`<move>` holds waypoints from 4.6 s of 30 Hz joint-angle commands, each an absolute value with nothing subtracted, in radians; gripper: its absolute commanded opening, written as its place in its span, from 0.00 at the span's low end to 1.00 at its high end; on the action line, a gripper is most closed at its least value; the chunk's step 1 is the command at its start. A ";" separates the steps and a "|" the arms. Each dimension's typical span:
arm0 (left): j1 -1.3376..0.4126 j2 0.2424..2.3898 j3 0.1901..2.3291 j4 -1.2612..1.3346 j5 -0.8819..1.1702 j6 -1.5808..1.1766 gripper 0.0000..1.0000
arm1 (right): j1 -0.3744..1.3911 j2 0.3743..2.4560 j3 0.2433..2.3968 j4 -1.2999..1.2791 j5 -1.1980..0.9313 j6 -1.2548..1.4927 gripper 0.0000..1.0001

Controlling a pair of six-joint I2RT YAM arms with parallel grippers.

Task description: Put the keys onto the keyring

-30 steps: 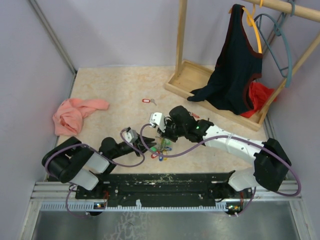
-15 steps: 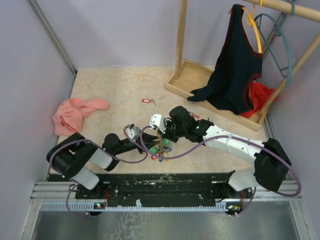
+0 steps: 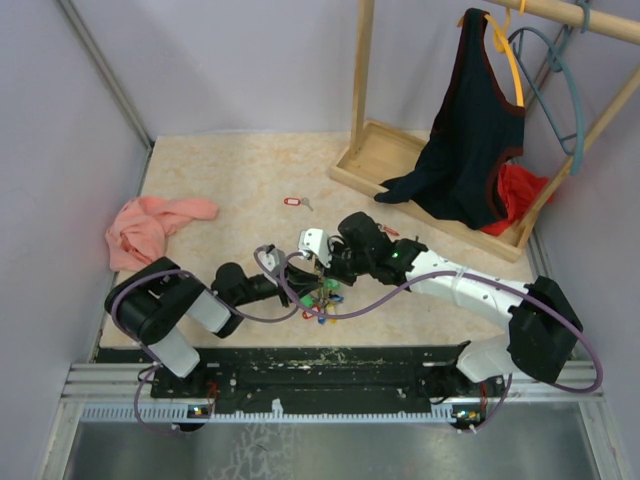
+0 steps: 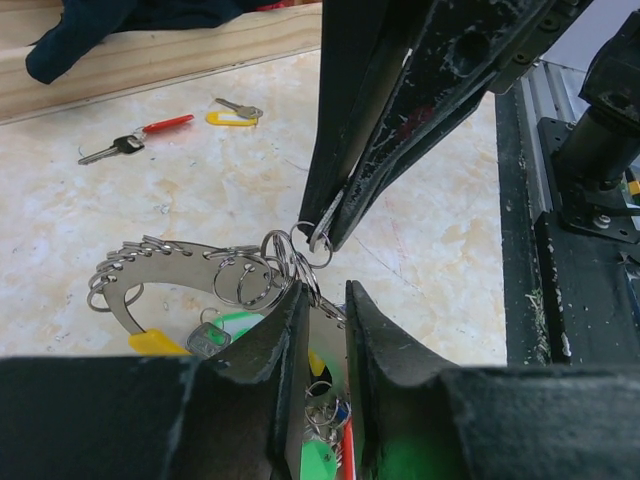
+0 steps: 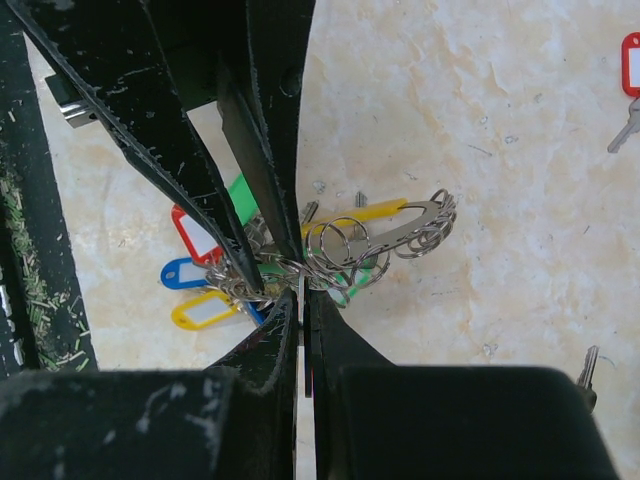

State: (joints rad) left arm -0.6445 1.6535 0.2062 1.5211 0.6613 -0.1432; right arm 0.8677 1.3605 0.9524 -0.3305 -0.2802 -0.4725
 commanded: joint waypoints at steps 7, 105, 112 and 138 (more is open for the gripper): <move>-0.647 1.683 0.237 1.723 0.630 -0.170 0.21 | 0.877 1.318 1.023 -0.298 -0.307 -0.483 0.00; -0.683 1.619 0.163 1.790 0.704 -0.037 0.00 | 0.773 1.316 0.652 0.074 -0.523 -0.463 0.26; -0.683 1.616 0.164 1.790 0.734 -0.037 0.00 | 0.773 1.323 0.640 0.153 -0.480 -0.465 0.21; -0.682 1.514 0.088 1.717 0.728 0.088 0.35 | 0.774 1.296 0.681 0.146 -0.551 -0.517 0.00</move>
